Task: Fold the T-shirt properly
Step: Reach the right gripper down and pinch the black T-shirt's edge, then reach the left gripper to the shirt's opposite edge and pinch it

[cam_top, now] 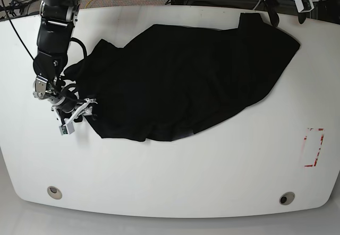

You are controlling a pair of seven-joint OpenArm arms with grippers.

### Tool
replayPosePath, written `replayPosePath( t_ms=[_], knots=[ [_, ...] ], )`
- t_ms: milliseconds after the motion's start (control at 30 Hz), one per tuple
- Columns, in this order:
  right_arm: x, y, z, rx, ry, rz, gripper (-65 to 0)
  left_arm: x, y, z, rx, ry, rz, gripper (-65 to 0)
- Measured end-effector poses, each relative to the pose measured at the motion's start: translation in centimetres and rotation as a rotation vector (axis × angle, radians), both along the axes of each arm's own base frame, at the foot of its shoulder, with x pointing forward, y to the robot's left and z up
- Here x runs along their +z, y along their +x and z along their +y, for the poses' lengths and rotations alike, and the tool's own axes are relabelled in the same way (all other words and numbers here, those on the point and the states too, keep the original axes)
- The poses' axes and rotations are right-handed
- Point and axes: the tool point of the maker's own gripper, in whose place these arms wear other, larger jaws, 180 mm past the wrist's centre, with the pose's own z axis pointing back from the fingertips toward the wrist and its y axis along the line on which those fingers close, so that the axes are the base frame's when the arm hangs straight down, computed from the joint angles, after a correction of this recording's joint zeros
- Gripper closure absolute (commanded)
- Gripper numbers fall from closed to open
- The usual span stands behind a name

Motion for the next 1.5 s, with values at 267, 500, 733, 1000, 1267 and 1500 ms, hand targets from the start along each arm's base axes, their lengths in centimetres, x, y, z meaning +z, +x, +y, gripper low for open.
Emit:
replayPosePath(
  t_ms=[267,500,733,1000,1267,1500],
  knots=[
    [-0.4,-0.3,0.3,0.005,0.004,0.018,-4.8,-1.1,2.5,1.7,0.046,-0.001,0.066,-51.5],
    [-0.4,-0.7,0.2,0.015,-0.007,0.031,-4.1,-2.0,4.8,3.1,0.130,-0.048,0.124,-51.5],
    [0.0,-2.3,0.8,0.064,-0.073,0.020,-4.1,-2.1,8.1,3.0,0.102,-0.085,0.143,-51.5],
    [0.4,-2.6,1.1,0.079,-0.088,0.013,-4.1,-4.0,10.0,2.7,0.102,-0.147,0.218,-51.5],
    [0.1,-2.9,1.0,0.081,-0.094,0.028,-4.1,-5.2,7.8,5.3,0.140,-0.024,0.317,-51.5],
    [0.1,-2.9,1.0,0.081,-0.094,0.028,-4.1,-6.2,7.5,6.1,0.158,-0.030,0.335,-51.5]
  ],
)
